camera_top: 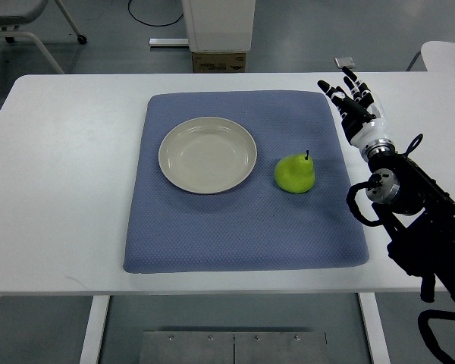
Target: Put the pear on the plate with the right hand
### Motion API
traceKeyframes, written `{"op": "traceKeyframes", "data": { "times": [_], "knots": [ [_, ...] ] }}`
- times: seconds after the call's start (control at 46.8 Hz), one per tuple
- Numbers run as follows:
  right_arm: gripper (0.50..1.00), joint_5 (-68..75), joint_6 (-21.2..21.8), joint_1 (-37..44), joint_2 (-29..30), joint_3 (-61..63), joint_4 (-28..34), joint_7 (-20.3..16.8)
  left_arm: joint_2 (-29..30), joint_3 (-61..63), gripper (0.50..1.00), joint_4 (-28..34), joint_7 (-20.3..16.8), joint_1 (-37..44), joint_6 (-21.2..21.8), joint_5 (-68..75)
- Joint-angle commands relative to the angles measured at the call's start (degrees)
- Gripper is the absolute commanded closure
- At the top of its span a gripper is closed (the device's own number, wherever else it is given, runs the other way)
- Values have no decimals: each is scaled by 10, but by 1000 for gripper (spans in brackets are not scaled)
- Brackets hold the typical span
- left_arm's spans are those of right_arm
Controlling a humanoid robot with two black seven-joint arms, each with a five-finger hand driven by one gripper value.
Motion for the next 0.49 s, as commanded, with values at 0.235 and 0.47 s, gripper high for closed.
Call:
{"op": "traceKeyframes", "data": {
  "times": [0.235,0.47],
  "knots": [
    [500,0,0,1,0,0,0,0,0,0,500,0,-3,-3,-1,-2],
    [500,3,0,1,0,0,1,1,0,1,500,0,-2,12,-1,-2]
  ]
}}
